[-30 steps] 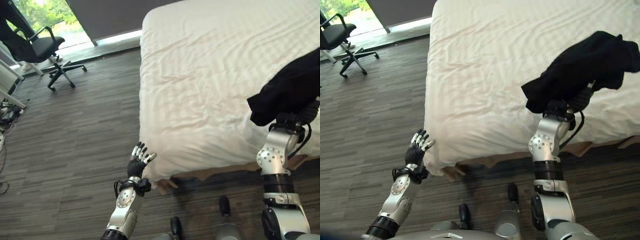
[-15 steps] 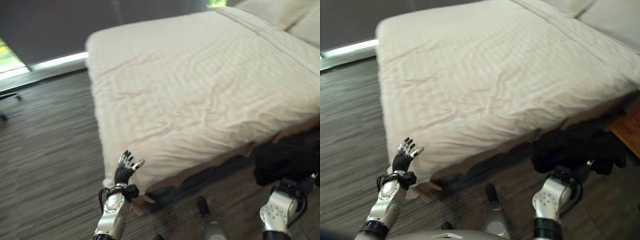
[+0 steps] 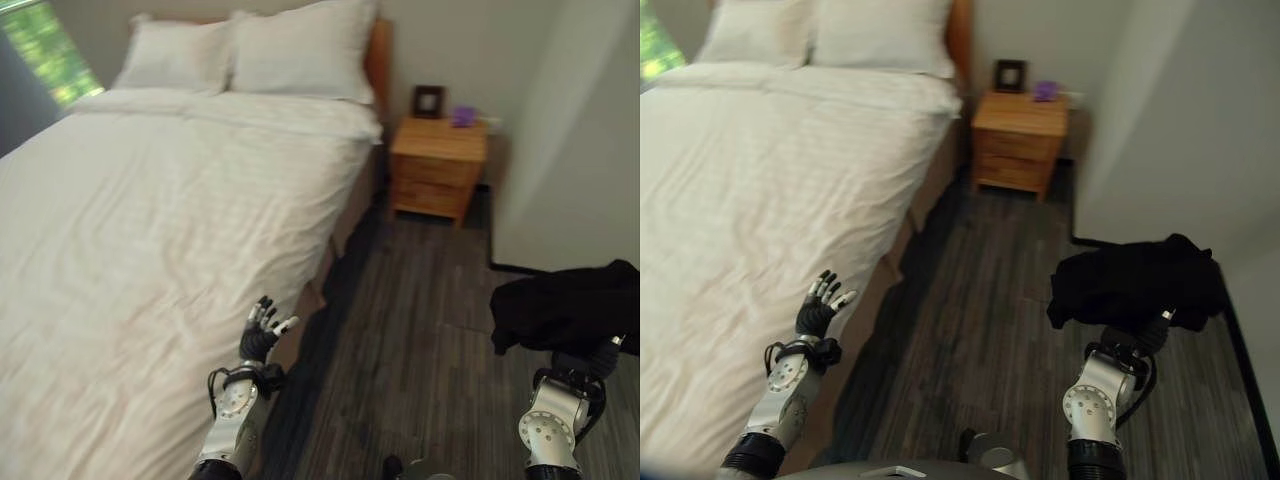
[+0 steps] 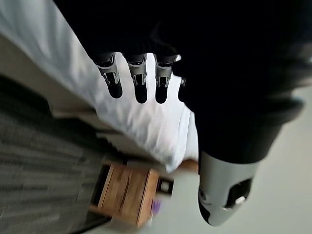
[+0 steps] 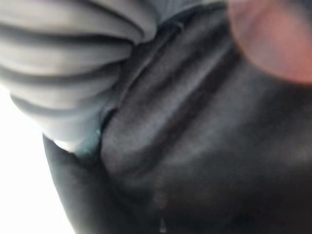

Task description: Pick up bed clothes into laundry basket.

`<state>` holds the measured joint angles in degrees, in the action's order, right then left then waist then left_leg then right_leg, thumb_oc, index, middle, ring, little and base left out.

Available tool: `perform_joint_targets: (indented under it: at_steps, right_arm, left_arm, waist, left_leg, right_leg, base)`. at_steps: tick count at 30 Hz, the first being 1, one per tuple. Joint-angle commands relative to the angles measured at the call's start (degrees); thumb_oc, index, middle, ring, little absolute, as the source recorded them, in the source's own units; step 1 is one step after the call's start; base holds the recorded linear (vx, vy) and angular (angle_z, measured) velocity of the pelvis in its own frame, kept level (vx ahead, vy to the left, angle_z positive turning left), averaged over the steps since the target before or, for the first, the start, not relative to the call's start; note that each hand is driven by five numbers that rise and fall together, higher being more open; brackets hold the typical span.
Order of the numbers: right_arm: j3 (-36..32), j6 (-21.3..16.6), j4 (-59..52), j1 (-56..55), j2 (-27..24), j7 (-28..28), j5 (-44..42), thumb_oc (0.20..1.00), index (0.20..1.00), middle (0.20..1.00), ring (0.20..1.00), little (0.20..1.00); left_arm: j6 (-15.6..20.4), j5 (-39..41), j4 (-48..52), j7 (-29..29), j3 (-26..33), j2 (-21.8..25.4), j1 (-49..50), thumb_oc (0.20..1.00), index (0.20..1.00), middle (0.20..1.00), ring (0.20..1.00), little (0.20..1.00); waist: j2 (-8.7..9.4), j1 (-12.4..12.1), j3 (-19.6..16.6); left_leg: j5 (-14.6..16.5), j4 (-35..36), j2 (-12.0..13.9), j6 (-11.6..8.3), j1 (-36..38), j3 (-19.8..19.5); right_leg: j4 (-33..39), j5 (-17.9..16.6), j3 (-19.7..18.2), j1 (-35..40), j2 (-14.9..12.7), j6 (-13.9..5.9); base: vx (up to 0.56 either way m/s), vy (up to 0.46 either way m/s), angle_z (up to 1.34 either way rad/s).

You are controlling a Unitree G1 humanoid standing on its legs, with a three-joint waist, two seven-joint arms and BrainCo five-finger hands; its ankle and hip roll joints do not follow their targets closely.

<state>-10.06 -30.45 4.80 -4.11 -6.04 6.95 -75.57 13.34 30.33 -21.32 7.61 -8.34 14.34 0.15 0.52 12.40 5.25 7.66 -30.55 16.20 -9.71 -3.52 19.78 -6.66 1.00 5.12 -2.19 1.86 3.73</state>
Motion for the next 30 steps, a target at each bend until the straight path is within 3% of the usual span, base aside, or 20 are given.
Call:
perform_joint_targets:
  at_steps: [1, 2, 5, 6, 7, 8, 12, 13, 14, 16, 18, 20, 22, 23, 24, 26, 27, 29, 30]
  right_arm:
    - [3.2, 1.12, -5.61, 2.65, -2.78, -4.4, -0.92, 0.2, 0.2, 0.2, 0.2, 0.2]
    - [4.62, 1.46, -5.54, 3.25, -3.21, -4.69, -0.26, 0.2, 0.2, 0.2, 0.2, 0.2]
    - [8.01, 4.01, -3.1, 6.02, -4.23, -5.91, 0.94, 0.2, 0.2, 0.2, 0.2, 0.2]
    - [9.35, 5.02, -2.77, 6.99, -4.62, -6.25, 1.28, 0.2, 0.2, 0.2, 0.2, 0.2]
    - [9.72, 6.21, -3.75, 6.67, -4.61, -7.2, 1.36, 0.2, 0.2, 0.2, 0.2, 0.2]
    - [9.73, 6.22, -3.76, 6.69, -4.57, -7.2, 1.36, 0.2, 0.2, 0.2, 0.2, 0.2]
    - [7.95, 5.91, -4.99, 4.28, -2.93, -8.06, 1.13, 0.2, 0.2, 0.2, 0.2, 0.2]
    - [7.72, 5.64, -5.67, 3.48, -2.49, -8.26, 1.37, 0.2, 0.2, 0.2, 0.2, 0.2]
    - [7.76, 5.63, -6.03, 3.05, -2.19, -8.4, 1.65, 0.2, 0.2, 0.2, 0.2, 0.2]
    - [7.75, 5.41, -6.22, 2.16, -1.99, -8.87, 1.18, 0.2, 0.2, 0.2, 0.2, 0.2]
    - [7.2, 5.04, -6.05, 1.22, -1.97, -8.43, 1.3, 0.2, 0.2, 0.2, 0.2, 0.2]
    - [6.87, 4.71, -6.13, 1.21, -1.54, -7.81, 1.31, 0.2, 0.2, 0.2, 0.2, 0.2]
    - [7.25, 4.65, -6.02, 1.39, -0.75, -7.34, 1.13, 0.2, 0.2, 0.2, 0.2, 0.2]
    - [8.39, 4.69, -5.54, 1.85, -0.34, -7.11, 0.92, 0.2, 0.2, 0.2, 0.2, 0.2]
    - [10.61, 4.93, -5.11, 2.91, -0.41, -6.8, 0.52, 0.2, 0.2, 0.2, 0.2, 0.2]
    - [13.5, 6.13, -6.05, 3.47, -1.64, -6.6, 1.24, 0.2, 0.2, 0.2, 0.2, 0.2]
    - [14.29, 6.53, -6.17, 3.16, -1.81, -6.86, 0.83, 0.2, 0.2, 0.2, 0.2, 0.2]
    - [13.79, 7.73, -7.03, 0.42, -3.34, -8.1, 0.76, 0.2, 0.2, 0.2, 0.2, 0.2]
    - [13.77, 7.74, -7.07, 0.37, -3.35, -8.11, 0.74, 0.2, 0.2, 0.2, 0.2, 0.2]
  left_arm:
    - [2.97, 0.93, 4.69, 0.42, 2.65, 0.71, 1.68, 1.0, 1.0, 1.0, 1.0, 1.0]
    - [3.45, 1.23, 5.09, 0.73, 2.84, 0.56, 1.39, 1.0, 1.0, 1.0, 1.0, 1.0]
    - [4.26, 3.05, 4.84, 0.44, 4.06, 0.39, 0.68, 1.0, 1.0, 1.0, 1.0, 1.0]
    - [4.51, 3.5, 4.92, 0.42, 4.67, 0.52, 0.32, 1.0, 1.0, 1.0, 1.0, 1.0]
    - [4.74, 3.54, 5.21, -0.01, 4.76, 1.13, -0.46, 1.0, 1.0, 1.0, 1.0, 1.0]
    - [4.74, 3.54, 5.2, -0.02, 4.78, 1.16, -0.48, 1.0, 1.0, 1.0, 1.0, 1.0]
    - [4.56, 1.64, 3.58, 0.0, 4.14, 3.22, -2.81, 1.0, 1.0, 1.0, 1.0, 1.0]
    - [4.59, 0.43, 2.95, 0.34, 4.06, 3.97, -3.56, 1.0, 1.0, 1.0, 1.0, 1.0]
    - [4.75, -0.05, 2.66, 0.61, 4.35, 4.66, -3.94, 1.0, 1.0, 1.0, 1.0, 1.0]
    - [4.59, -0.79, 3.67, 1.01, 4.7, 5.82, -4.05, 1.0, 1.0, 1.0, 1.0, 1.0]
    - [4.11, -1.0, 4.38, 1.04, 5.03, 6.13, -3.67, 1.0, 1.0, 1.0, 1.0, 1.0]
    - [3.77, -1.47, 4.77, 1.58, 5.73, 6.27, -3.16, 1.0, 1.0, 1.0, 1.0, 1.0]
    - [3.28, -1.52, 5.33, 1.53, 6.24, 5.96, -1.89, 1.0, 1.0, 1.0, 1.0, 1.0]
    - [3.21, -1.26, 5.65, 1.4, 6.6, 5.87, -0.99, 1.0, 1.0, 1.0, 1.0, 1.0]
    - [3.05, -0.52, 6.56, 1.12, 6.73, 5.81, 0.23, 1.0, 1.0, 1.0, 1.0, 1.0]
    - [2.81, -0.17, 7.21, 0.53, 6.03, 6.03, 1.18, 1.0, 1.0, 1.0, 1.0, 1.0]
    - [2.49, -0.08, 7.14, 0.35, 5.58, 5.96, 1.09, 1.0, 1.0, 1.0, 1.0, 1.0]
    - [1.92, -0.52, 7.62, -0.88, 3.84, 5.68, 0.56, 1.0, 1.0, 1.0, 1.0, 1.0]
    - [1.92, -0.52, 7.61, -0.89, 3.82, 5.67, 0.55, 1.0, 1.0, 1.0, 1.0, 1.0]
  waist:
    - [1.59, -5.55, 1.22]
    - [1.92, -6.76, 1.26]
    - [2.55, -8.82, 1.54]
    - [2.58, -9.29, 1.83]
    - [2.26, -8.54, 2.4]
    - [2.47, -8.67, 2.3]
    - [2.8, -6.13, 3.29]
    - [2.84, -5.7, 4.08]
    - [2.68, -6.03, 4.78]
    - [1.14, -7.07, 6.08]
    - [0.47, -8.48, 5.61]
    - [0.19, -10.66, 4.54]
    - [0.7, -12.79, 3.28]
    - [1.35, -14.33, 2.54]
    - [2.5, -16.94, 1.59]
    - [4.63, -19.2, 0.59]
    - [5.02, -19.77, 0.61]
    - [5.67, -19.09, 1.31]
    - [5.62, -19.11, 1.32]
  left_leg:
    - [-1.67, 13.46, -12.02, 5.39, 2.15, -15.4]
    - [-0.75, 15.31, -13.85, 5.47, 1.58, -22.45]
    - [1.21, 17.68, -17.12, 6.66, 2.69, -32.66]
    - [1.84, 18.93, -17.65, 7.2, 3.49, -33.39]
    - [1.55, 22.73, -17.03, 7.98, 5.03, -30.48]
    - [1.16, 23.07, -17.16, 7.94, 4.99, -30.32]
    - [-0.82, 30.14, -18.24, 9.92, 7.1, -24.27]
    - [-1.53, 31.36, -18.42, 10.24, 7.41, -22.72]
    - [-2.28, 32.08, -18.02, 10.3, 7.36, -21.48]
    - [-3.89, 32.11, -17.06, 10.22, 6.06, -19.11]
    - [-5.79, 32.94, -16.28, 10.56, 4.72, -15.53]
    - [-6.21, 32.93, -15.48, 10.61, 3.65, -11.52]
    - [-6.03, 32.56, -14.99, 10.59, 3.19, -7.18]
    - [-5.19, 32.5, -14.68, 10.33, 3.37, -4.82]
    - [-5.88, 32.55, -13.77, 10.45, 2.35, -0.47]
    - [-7.37, 31.48, -12.06, 9.72, -0.18, 3.96]
    - [-8.13, 30.77, -11.07, 9.02, -1.14, 4.9]
    - [-11.96, 28.49, -8.04, 6.64, -4.02, 4.16]
    - [-11.96, 28.35, -7.91, 6.54, -4.08, 4.12]
  right_leg:
    - [3.72, -1.13, -14.77, -1.97, -4.28, -8.29]
    - [3.24, -1.5, -19.39, -2.87, -3.01, -8.99]
    - [2.89, -3.64, -29.64, -4.86, -0.21, -10.75]
    - [2.94, -4.74, -32.49, -5.88, 0.38, -11.64]
    - [3.32, -6.44, -35.0, -7.52, 0.28, -13.08]
    - [3.41, -6.63, -35.23, -7.71, 0.14, -13.15]
    - [4.78, -9.52, -37.34, -10.52, -1.62, -16.94]
    - [3.55, -10.2, -36.11, -11.91, -2.12, -17.48]
    - [1.57, -8.89, -32.16, -13.67, -2.4, -16.84]
    - [-3.88, -4.58, -16.7, -13.64, -5.86, -12.91]
    - [-11.73, -0.76, -6.1, -12.48, -7.21, -10.75]
    - [-14.35, 2.83, 3.93, -9.58, -10.2, -9.52]
    - [-12.87, 5.24, 10.61, -4.5, -12.42, -9.21]
    - [-12.69, 7.0, 13.23, -1.66, -14.03, -9.95]
    - [-10.98, 5.07, 16.39, 1.23, -15.59, -11.39]
    - [-5.14, 3.78, 16.08, 4.45, -14.16, -12.38]
    - [-1.59, 4.8, 16.26, 5.66, -13.42, -11.91]
    - [4.23, 5.89, 12.82, 7.21, -9.84, -10.27]
    - [4.34, 5.85, 12.83, 7.27, -9.72, -10.17]
  base:
    - [0.04, 0.05, -2.38]
    - [0.04, 0.035, -3.46]
    - [0.0, 0.074, -2.16]
    - [-0.17, 0.293, -3.02]
    - [-0.16, 0.252, -3.25]
    - [-0.17, 0.321, -3.07]
    - [-0.17, 0.285, -0.92]
    - [-0.25, 0.2, -0.38]
    - [-0.3, 0.163, -0.51]
    - [-0.32, 0.18, -0.54]
    - [-0.29, 0.208, -0.62]
    - [-0.2, 0.148, -1.02]
    - [-0.17, 0.052, -1.35]
    - [-0.29, -0.067, -1.93]
    - [-0.29, -0.116, -1.93]
    - [-0.37, -0.249, -2.57]
    - [-0.32, -0.327, -2.07]
    - [-0.25, -0.336, -0.55]
    - [-0.19, -0.274, -0.23]
